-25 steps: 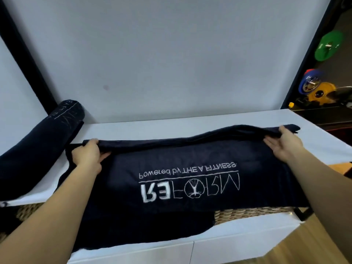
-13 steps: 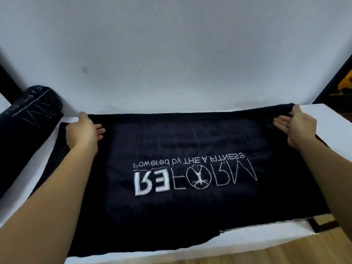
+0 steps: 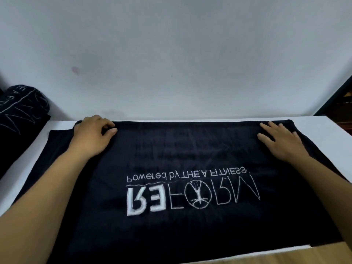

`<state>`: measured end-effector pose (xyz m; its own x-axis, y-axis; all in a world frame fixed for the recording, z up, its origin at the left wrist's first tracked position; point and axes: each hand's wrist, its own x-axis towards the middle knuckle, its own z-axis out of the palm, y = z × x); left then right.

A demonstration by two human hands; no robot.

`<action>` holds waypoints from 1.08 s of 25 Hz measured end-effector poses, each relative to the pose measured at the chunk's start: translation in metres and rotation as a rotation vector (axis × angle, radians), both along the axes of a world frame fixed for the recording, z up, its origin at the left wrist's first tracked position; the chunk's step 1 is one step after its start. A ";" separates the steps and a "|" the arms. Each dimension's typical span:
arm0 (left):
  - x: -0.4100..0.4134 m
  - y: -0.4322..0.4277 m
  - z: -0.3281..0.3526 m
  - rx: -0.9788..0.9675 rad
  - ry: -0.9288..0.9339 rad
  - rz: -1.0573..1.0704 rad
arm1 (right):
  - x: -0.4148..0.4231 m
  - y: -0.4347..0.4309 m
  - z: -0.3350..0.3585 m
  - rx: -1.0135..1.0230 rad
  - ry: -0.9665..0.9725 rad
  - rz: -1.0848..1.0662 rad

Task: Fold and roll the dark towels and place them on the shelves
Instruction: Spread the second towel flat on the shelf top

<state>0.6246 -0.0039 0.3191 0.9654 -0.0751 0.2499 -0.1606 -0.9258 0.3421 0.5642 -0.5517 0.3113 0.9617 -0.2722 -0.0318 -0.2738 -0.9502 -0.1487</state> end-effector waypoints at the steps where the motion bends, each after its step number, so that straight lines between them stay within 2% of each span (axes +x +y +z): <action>1: 0.001 0.009 0.007 0.061 0.015 -0.016 | 0.001 0.000 -0.002 0.017 -0.050 0.009; 5: 0.007 0.058 0.030 0.373 0.232 0.055 | 0.009 -0.014 0.001 0.192 -0.284 -0.078; 8: 0.029 0.088 0.033 0.392 0.391 0.109 | 0.020 -0.048 0.024 0.153 -0.160 -0.092; 11: 0.046 0.115 0.030 0.468 0.465 0.105 | 0.028 -0.069 0.046 0.263 0.011 -0.015; 13: 0.032 0.111 0.046 0.495 0.471 0.120 | 0.029 -0.083 0.051 0.341 0.004 0.017; 14: 0.023 0.110 0.052 0.433 0.430 0.136 | 0.029 -0.093 0.052 0.420 -0.028 0.001; 15: 0.014 0.109 0.057 0.274 0.358 0.150 | 0.029 -0.101 0.054 0.508 -0.076 -0.020; 18: -0.015 0.091 0.060 -0.493 0.134 0.319 | 0.038 -0.119 0.040 0.651 -0.168 -0.122; 19: -0.021 0.081 0.055 -0.698 0.112 0.360 | 0.041 -0.125 0.029 0.652 -0.149 -0.132; 20: -0.025 0.072 0.048 -0.813 0.112 0.396 | 0.052 -0.145 0.006 0.643 -0.151 -0.133; 23: -0.034 0.057 0.041 -0.886 0.128 0.453 | 0.047 -0.133 0.004 0.633 -0.283 -0.147; 26: -0.030 0.049 0.056 -1.038 0.050 0.369 | 0.066 -0.160 0.001 0.701 -0.318 -0.216; 27: -0.025 0.045 0.059 -1.089 0.039 0.366 | 0.065 -0.164 0.003 0.643 -0.353 -0.266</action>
<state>0.5995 0.0409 0.3778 0.8930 0.4495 -0.0202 0.0852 -0.1249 0.9885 0.6294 -0.7158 0.3144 0.8491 -0.5272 0.0342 -0.3146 -0.5565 -0.7690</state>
